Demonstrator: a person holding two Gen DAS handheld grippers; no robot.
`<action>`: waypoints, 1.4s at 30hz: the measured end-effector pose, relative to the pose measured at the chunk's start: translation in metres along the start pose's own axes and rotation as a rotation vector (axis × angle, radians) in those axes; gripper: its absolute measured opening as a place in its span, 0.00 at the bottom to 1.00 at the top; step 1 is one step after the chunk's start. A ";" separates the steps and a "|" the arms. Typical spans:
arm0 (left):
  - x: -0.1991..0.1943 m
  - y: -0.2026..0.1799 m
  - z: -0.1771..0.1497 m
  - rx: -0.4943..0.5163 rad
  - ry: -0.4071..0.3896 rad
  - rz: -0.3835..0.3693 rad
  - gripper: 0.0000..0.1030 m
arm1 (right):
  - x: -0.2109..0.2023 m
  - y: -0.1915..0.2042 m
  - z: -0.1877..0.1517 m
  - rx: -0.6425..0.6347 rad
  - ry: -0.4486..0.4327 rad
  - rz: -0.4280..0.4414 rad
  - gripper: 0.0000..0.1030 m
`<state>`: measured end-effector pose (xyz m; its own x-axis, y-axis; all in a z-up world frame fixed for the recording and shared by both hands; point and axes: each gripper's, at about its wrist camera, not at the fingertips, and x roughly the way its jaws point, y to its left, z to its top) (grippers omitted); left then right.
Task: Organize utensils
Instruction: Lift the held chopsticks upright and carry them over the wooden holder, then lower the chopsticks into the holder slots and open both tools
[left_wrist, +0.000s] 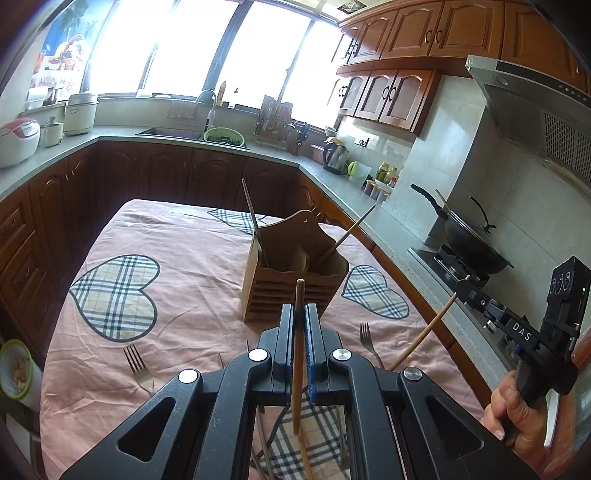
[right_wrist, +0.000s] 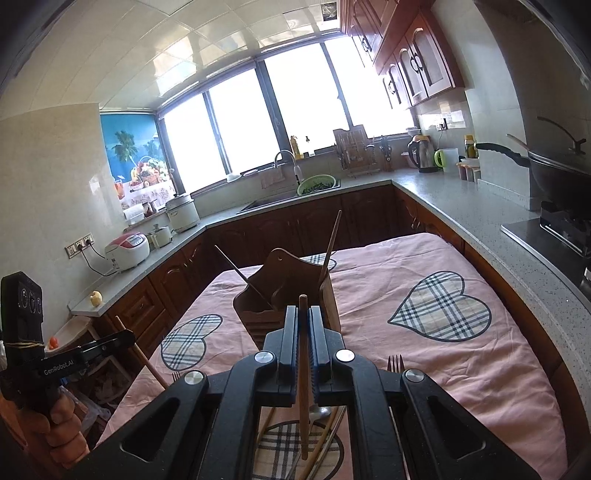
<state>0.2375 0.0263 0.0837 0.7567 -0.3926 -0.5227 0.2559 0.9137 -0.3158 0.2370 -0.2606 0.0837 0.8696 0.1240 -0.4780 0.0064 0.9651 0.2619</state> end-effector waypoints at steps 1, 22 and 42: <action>0.000 0.000 0.001 -0.001 -0.002 -0.001 0.04 | 0.001 0.000 0.002 0.000 -0.004 0.001 0.04; 0.003 0.005 0.067 0.019 -0.216 0.002 0.04 | 0.022 0.004 0.082 0.015 -0.199 0.011 0.05; 0.121 0.013 0.079 0.002 -0.298 0.073 0.04 | 0.113 -0.022 0.102 0.098 -0.207 -0.034 0.05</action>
<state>0.3802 -0.0011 0.0793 0.9162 -0.2782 -0.2885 0.1955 0.9386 -0.2844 0.3857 -0.2917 0.1094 0.9506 0.0323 -0.3087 0.0764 0.9396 0.3337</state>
